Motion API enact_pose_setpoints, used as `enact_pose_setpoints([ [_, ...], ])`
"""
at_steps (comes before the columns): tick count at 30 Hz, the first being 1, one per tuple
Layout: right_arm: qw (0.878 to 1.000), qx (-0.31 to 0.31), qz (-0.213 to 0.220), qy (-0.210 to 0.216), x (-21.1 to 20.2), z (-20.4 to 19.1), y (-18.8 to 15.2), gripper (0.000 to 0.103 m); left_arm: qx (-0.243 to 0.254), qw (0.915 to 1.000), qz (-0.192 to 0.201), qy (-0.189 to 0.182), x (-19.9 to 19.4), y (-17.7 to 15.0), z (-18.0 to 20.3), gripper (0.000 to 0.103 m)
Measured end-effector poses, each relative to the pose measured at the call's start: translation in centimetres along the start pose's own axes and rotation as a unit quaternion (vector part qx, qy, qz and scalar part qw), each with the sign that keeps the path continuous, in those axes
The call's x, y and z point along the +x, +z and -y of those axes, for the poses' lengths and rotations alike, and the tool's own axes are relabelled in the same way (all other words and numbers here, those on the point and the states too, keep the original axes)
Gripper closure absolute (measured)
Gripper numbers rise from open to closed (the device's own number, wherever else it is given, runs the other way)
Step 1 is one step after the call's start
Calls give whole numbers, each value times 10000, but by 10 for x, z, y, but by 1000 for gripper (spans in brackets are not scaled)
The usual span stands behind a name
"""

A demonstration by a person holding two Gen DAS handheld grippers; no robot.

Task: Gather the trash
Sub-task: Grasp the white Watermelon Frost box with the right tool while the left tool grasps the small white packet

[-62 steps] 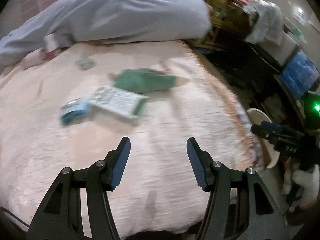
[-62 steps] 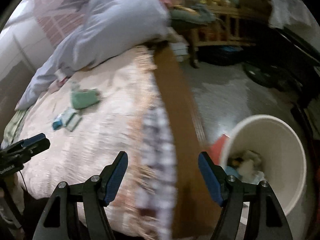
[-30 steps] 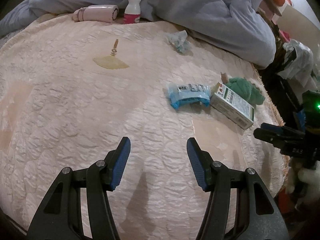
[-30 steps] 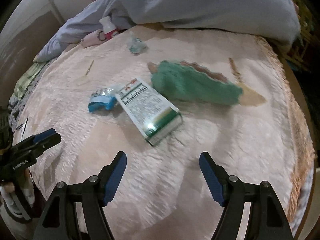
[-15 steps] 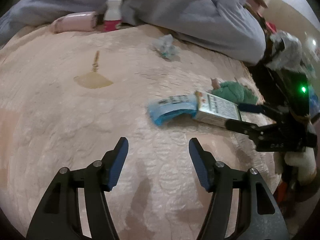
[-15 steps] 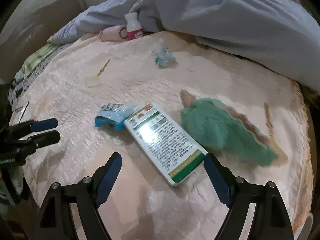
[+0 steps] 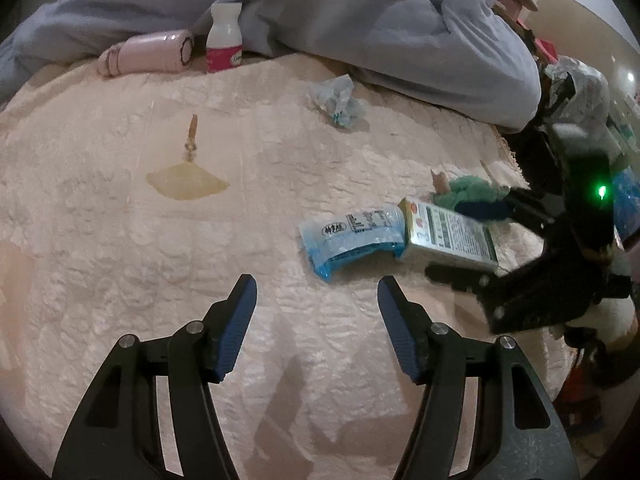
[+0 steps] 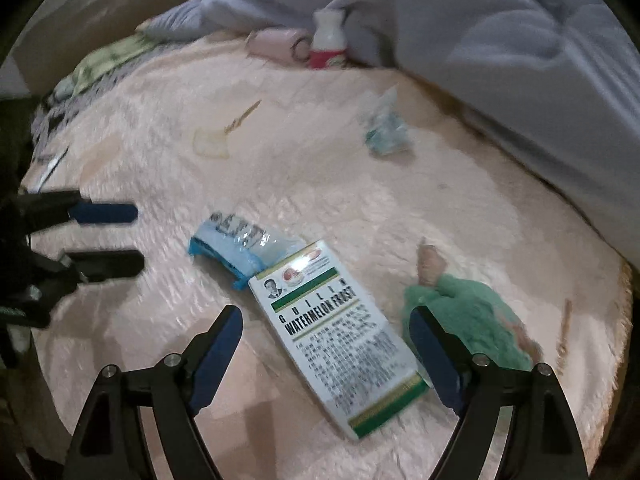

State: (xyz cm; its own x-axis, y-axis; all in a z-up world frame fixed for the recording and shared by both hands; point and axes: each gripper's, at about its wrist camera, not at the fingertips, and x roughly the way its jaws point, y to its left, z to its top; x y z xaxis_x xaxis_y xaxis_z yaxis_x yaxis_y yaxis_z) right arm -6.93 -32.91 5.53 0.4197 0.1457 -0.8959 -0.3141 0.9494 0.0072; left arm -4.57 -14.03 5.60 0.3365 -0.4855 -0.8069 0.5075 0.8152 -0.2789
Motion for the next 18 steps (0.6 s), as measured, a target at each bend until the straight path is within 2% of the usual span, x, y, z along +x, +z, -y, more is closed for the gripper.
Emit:
enact_pose_setpoints([
  [2, 9999, -101, -122, 50, 5, -3, -5, 21, 107, 9999, 53, -13, 2, 4, 2, 41],
  [3, 9998, -165, -136, 1, 3, -6, -8, 34, 183, 9998, 80, -36, 5, 7, 3, 41],
  [4, 9997, -195, -128, -44, 1, -8, -13, 40, 266, 9996, 104, -48, 7, 9, 5, 41],
  [8, 9999, 117, 25, 96, -23, -4, -40, 42, 895, 9959, 76, 80, 27, 20, 19, 41],
  [13, 9992, 391, -31, -104, -48, 8, -78, 42, 1539, 9879, -149, 147, 52, 26, 35, 41],
  [18, 9974, 717, -33, -61, -58, 23, -95, 39, 1513, 9879, -334, 22, 71, 34, 41, 37],
])
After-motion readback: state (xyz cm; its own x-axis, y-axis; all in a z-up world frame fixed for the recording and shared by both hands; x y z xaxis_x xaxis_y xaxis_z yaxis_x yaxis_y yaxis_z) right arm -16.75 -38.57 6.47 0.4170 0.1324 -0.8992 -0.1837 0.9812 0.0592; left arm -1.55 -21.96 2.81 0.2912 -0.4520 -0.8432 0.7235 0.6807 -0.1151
